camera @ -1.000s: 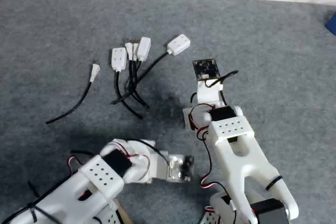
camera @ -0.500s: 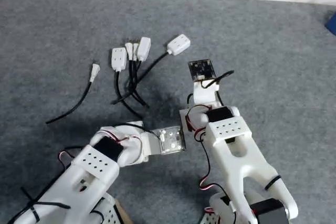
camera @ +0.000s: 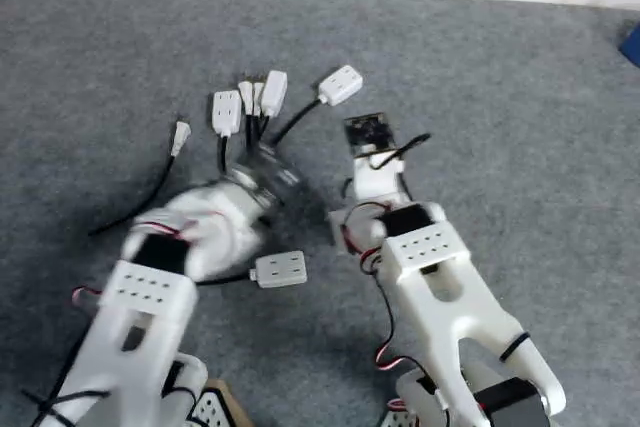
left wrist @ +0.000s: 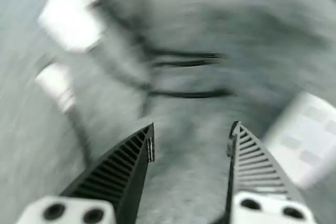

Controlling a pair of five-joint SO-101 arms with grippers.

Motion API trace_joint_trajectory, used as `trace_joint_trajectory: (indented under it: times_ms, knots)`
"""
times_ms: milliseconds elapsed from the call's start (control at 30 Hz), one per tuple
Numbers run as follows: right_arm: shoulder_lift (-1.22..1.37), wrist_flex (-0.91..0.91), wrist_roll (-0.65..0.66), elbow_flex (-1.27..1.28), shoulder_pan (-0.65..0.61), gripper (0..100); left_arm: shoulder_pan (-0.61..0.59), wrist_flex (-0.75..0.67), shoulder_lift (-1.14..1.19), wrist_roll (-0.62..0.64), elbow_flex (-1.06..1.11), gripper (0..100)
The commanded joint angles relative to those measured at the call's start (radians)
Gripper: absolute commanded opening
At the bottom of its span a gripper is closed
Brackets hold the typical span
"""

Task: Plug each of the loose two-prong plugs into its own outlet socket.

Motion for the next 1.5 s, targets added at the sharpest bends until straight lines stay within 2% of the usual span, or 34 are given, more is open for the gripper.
trace_joint_trajectory:
  times_ms: [0, 67, 167, 267, 400, 733, 800, 900, 1000, 1067, 1167, 1267, 1367, 1467]
  knots:
    - [-0.028, -0.016, -0.031, -0.084, -0.091, 0.5, -0.245, -0.114, -0.015, 0.192, -0.035, 22]
    - [-0.028, -0.018, -0.031, -0.119, -0.131, 0.5, -0.315, -0.121, -0.013, 0.261, -0.035, 22]
    - [-0.041, -0.016, -0.032, -0.14, -0.168, 0.5, -0.369, -0.123, -0.008, 0.288, -0.039, 22]
    - [-0.09, -0.031, -0.032, -0.116, -0.174, 0.5, -0.378, -0.123, -0.007, 0.29, -0.039, 23]
    - [-0.271, -0.163, -0.031, 0.033, -0.156, 0.5, -0.371, -0.12, -0.005, 0.29, -0.039, 23]
    - [-0.63, -0.231, 0.026, 0.383, -0.154, 0.5, -0.222, -0.028, -0.007, 0.281, -0.038, 23]
    - [-0.647, -0.236, 0.046, 0.435, -0.151, 0.5, -0.162, 0.026, -0.007, 0.193, -0.035, 23]
    - [-0.625, -0.177, 0.044, 0.341, -0.142, 0.5, -0.03, 0.146, -0.013, 0.087, -0.038, 23]
    - [-0.512, 0.021, -0.017, 0.102, -0.142, 0.5, 0.074, 0.21, -0.013, 0.092, -0.064, 23]
    - [-0.392, 0.15, -0.028, -0.061, -0.142, 0.9, 0.108, 0.213, -0.013, 0.138, -0.082, 24]
    - [-0.246, 0.257, -0.025, -0.229, -0.142, 2.1, 0.117, 0.218, -0.013, 0.167, -0.107, 34]
    - [-0.191, 0.259, -0.025, -0.249, -0.128, 11.2, 0.105, 0.216, -0.013, 0.164, -0.111, 42]
    - [-0.199, 0.216, -0.012, -0.246, -0.061, 21.2, 0.077, 0.212, -0.015, 0.164, -0.111, 40]
    - [-0.177, 0.206, 0.034, -0.222, 0.036, 25.0, 0.045, 0.21, -0.015, 0.166, -0.111, 39]
